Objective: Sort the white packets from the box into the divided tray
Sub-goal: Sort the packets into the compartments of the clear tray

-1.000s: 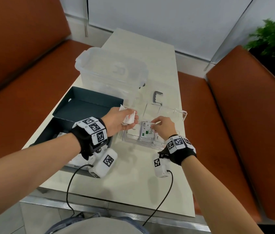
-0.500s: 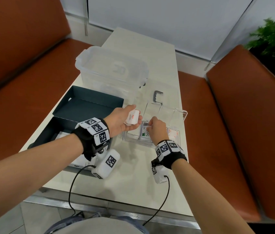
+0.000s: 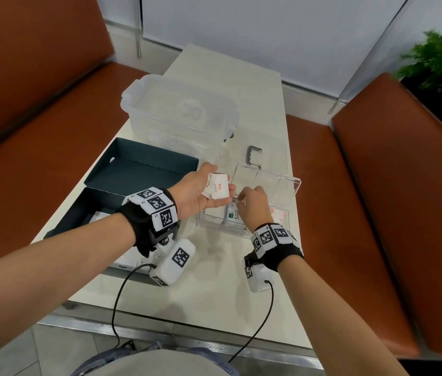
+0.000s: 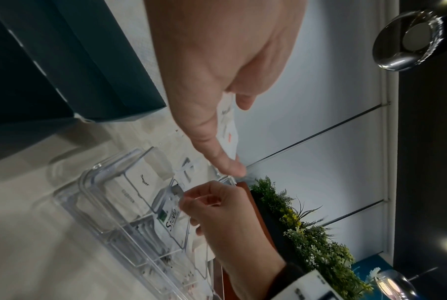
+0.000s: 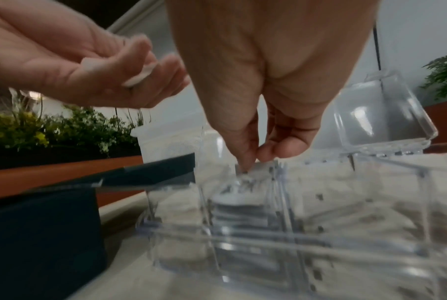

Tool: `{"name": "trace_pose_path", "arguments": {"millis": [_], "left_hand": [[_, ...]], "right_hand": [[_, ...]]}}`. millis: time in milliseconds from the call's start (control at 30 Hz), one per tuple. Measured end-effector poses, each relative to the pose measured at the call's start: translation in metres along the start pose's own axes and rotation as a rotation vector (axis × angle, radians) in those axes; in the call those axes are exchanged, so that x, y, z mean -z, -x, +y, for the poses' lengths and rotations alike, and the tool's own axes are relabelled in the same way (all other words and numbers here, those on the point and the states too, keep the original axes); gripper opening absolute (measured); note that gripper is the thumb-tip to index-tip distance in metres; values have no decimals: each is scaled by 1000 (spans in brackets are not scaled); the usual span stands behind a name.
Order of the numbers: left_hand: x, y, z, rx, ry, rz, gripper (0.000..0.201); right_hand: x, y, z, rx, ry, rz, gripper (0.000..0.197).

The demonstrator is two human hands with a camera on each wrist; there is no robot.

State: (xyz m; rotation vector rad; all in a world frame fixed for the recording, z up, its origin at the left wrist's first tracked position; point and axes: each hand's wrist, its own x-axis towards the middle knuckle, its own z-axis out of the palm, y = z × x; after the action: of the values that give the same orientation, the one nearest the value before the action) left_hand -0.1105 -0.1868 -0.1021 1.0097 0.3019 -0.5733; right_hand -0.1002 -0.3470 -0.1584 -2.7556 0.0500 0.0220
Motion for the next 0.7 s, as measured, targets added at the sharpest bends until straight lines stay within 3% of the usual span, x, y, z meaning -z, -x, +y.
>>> {"name": "trace_pose_path", "arguments": {"millis": [200, 267, 367, 533, 700], "left_hand": [[2, -3, 1, 21, 49, -40, 47], [0, -3, 0, 29, 54, -56, 43], [-4, -3, -1, -3, 18, -74, 31], [-11, -8, -4, -101, -143, -61, 24], [-18, -13, -9, -147, -234, -38, 19]], "right_hand": [[38, 3, -17, 102, -311, 245, 15], [45, 7, -23, 101, -436, 183, 16], [51, 11, -26, 102, -420, 22, 28], [70, 11, -13, 88, -578, -13, 6], [88, 5, 24, -30, -724, 13, 6]]}}
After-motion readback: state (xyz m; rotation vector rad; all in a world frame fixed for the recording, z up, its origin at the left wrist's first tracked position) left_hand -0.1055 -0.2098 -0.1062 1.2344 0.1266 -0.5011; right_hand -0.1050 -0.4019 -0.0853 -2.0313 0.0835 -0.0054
